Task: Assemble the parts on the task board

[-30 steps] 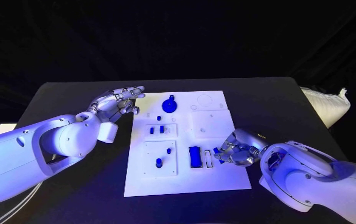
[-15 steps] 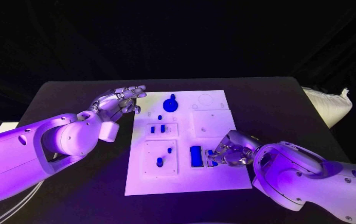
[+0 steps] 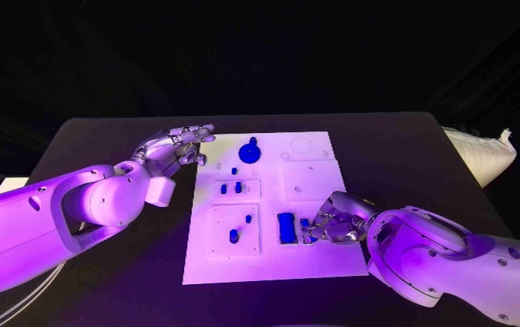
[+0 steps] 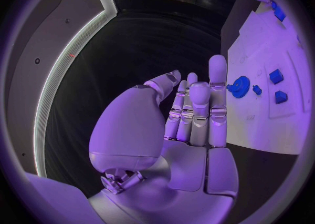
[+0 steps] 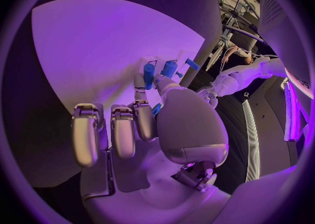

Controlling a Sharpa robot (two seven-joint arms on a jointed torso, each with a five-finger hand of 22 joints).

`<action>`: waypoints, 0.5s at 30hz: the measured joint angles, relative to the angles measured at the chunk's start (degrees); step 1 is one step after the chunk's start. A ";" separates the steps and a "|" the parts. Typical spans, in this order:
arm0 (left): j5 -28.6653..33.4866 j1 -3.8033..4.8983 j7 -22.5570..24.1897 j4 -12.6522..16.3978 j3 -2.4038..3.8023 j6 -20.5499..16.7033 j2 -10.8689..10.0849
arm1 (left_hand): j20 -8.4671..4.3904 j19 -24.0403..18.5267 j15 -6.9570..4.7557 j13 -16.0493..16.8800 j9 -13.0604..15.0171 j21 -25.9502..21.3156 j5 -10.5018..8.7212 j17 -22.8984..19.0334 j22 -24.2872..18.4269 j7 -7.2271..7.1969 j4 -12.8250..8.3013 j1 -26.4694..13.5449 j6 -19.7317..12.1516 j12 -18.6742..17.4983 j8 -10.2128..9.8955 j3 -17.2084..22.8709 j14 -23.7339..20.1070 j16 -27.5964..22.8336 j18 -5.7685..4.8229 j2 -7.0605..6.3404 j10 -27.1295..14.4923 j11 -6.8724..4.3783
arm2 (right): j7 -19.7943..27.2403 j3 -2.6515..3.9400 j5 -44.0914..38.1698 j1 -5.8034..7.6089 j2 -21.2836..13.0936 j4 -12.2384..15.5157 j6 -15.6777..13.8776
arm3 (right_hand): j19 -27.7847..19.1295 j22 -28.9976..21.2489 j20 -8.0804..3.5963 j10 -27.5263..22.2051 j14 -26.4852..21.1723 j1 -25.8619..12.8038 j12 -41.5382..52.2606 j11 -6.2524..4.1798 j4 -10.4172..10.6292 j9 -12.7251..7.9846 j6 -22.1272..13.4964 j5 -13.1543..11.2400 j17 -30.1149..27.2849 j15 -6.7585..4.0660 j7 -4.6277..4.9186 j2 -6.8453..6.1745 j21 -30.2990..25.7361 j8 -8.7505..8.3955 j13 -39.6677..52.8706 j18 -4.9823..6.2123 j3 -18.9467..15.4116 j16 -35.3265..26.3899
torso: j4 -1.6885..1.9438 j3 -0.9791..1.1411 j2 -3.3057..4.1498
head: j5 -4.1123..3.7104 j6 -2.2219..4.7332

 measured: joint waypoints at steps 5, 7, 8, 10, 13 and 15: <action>0.00 0.00 -0.02 0.01 0.00 0.02 -0.01 | 0.00 0.00 0.00 0.00 0.00 0.00 0.00 0.00 0.00 0.00 0.00 0.00 0.00 0.00 0.00 0.00 0.00 0.00 0.00 0.00 0.00 0.00 | -0.10 -0.02 -0.34 -0.05 0.20 -0.22 0.30 | 0.00 0.00 0.00 0.00 0.00 -2.30 0.00 0.00 1.54 0.26 0.00 0.45 0.00 0.00 0.00 0.08 0.00 0.01 0.00 0.00 -1.86 0.00 | 0.00 0.00 0.02 | 0.05 0.03; 0.00 0.00 -0.03 0.01 0.00 0.02 -0.01 | 0.00 0.00 0.00 0.00 0.00 0.00 0.00 0.00 0.00 0.00 0.00 0.00 0.00 0.00 0.00 0.00 0.00 0.00 0.00 0.00 0.00 0.00 | -0.14 -0.01 -0.53 -0.04 0.27 -0.27 0.35 | 0.00 -0.01 0.00 0.00 0.00 -3.08 0.22 0.00 2.42 0.35 0.39 1.01 -0.01 0.00 0.01 0.11 0.00 0.19 0.00 0.00 -2.99 0.00 | 0.00 0.00 0.02 | 0.02 0.06; -0.01 0.00 -0.04 0.01 0.00 0.03 -0.01 | 0.00 0.00 0.00 0.00 0.00 0.00 0.00 0.00 0.00 0.00 0.00 0.00 0.00 0.00 0.00 0.00 0.00 0.00 0.00 0.00 0.00 0.00 | -0.16 -0.01 -0.60 -0.04 0.31 -0.28 0.39 | 0.00 -0.01 0.00 0.00 0.00 -3.55 0.22 0.00 2.75 0.45 0.48 1.01 -0.01 0.00 -0.07 0.23 0.00 0.19 -0.01 0.01 -3.54 0.00 | 0.00 0.00 0.02 | 0.00 0.07; -0.01 0.00 -0.04 0.02 0.00 0.03 -0.01 | 0.00 0.00 0.00 -0.01 0.00 0.00 0.00 0.00 0.00 0.00 0.00 0.00 0.00 0.00 0.00 0.00 0.00 0.00 0.00 0.00 0.00 0.00 | -0.17 -0.02 -0.71 -0.04 0.39 -0.29 0.46 | 0.00 -0.01 0.00 -0.01 0.00 -4.15 0.22 0.00 3.62 0.64 0.49 1.01 -0.01 0.00 -0.09 0.24 0.00 0.19 -0.01 0.00 -4.41 0.00 | 0.00 0.00 0.02 | -0.01 0.08; -0.01 0.00 -0.06 0.02 0.00 0.04 -0.02 | 0.00 0.00 0.00 -0.01 0.00 0.00 0.00 -0.06 0.00 0.00 0.00 0.00 0.00 0.00 0.00 0.00 0.00 0.00 0.00 0.00 0.00 0.00 | -0.19 -0.04 -0.93 -0.06 0.52 -0.29 0.58 | 0.00 -0.01 0.00 0.01 0.21 -5.14 0.50 -0.03 5.06 0.95 0.75 -0.16 -0.01 -0.21 -0.35 0.46 0.01 0.19 -0.01 0.00 -6.33 0.00 | 0.00 0.00 0.02 | -0.02 0.09; -0.01 0.00 -0.07 0.02 0.00 0.05 -0.02 | 0.00 0.00 0.00 -0.01 0.00 0.00 0.00 -0.06 0.00 0.00 0.00 0.00 0.00 0.00 0.00 0.00 0.00 0.00 0.01 0.00 0.00 0.00 | -0.19 -0.04 -1.07 -0.06 0.54 -0.28 0.62 | 0.00 -0.01 -0.06 0.11 0.08 -5.78 0.60 -0.30 5.54 1.13 0.76 -1.29 -0.01 -0.34 -0.36 0.89 0.35 0.45 -0.01 0.00 -7.67 0.00 | 0.00 0.00 0.02 | 0.01 0.09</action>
